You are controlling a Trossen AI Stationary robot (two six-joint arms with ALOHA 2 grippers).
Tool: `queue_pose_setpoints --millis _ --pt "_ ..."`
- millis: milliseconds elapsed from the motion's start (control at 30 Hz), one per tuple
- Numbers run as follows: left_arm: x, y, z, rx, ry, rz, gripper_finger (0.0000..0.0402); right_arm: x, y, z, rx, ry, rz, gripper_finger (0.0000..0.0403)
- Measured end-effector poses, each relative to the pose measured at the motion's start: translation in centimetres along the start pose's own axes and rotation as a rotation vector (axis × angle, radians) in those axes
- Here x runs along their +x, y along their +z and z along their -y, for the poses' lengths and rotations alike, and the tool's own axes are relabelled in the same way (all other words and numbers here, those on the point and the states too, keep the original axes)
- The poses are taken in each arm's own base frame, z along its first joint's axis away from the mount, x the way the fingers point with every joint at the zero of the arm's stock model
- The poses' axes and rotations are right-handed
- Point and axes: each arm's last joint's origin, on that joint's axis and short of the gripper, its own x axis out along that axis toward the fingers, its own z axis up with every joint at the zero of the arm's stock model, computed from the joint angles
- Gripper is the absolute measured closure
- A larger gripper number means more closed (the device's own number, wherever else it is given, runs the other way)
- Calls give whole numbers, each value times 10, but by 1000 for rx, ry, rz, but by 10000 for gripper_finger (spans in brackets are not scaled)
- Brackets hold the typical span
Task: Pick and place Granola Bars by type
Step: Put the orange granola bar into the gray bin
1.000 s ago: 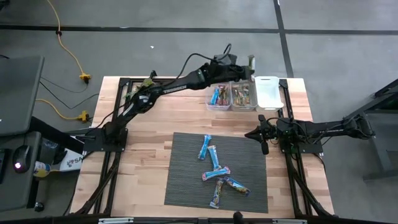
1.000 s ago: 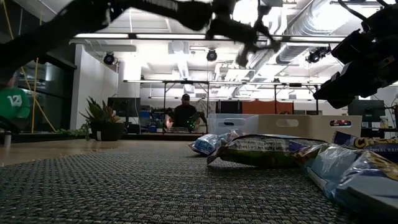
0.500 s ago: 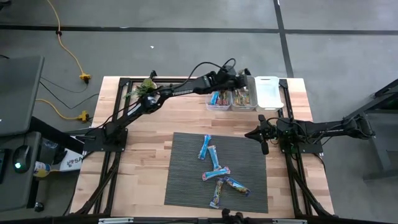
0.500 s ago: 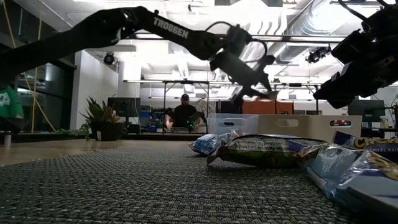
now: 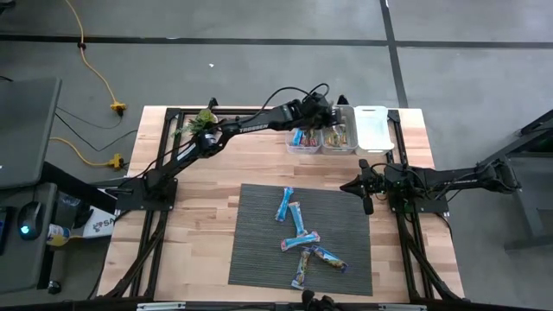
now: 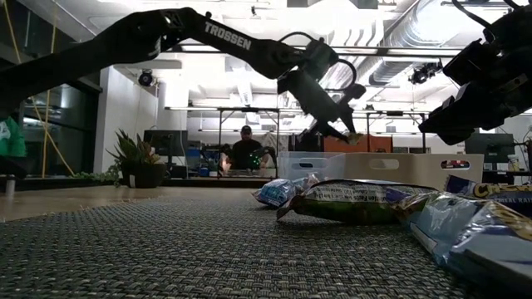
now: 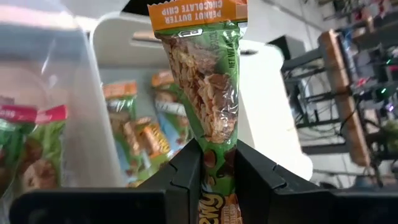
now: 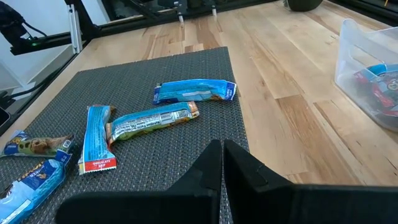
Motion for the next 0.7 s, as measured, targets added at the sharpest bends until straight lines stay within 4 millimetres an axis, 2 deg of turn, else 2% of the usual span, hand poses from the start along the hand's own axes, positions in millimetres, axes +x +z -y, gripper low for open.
queue_pose_setpoints --millis 433,700 --pt "0 -3 -4 7 33 -44 326 0 0 0 0 0 -1 402" --pt "15 -14 -14 -47 -2 -139 326 0 0 0 0 0 0 402"
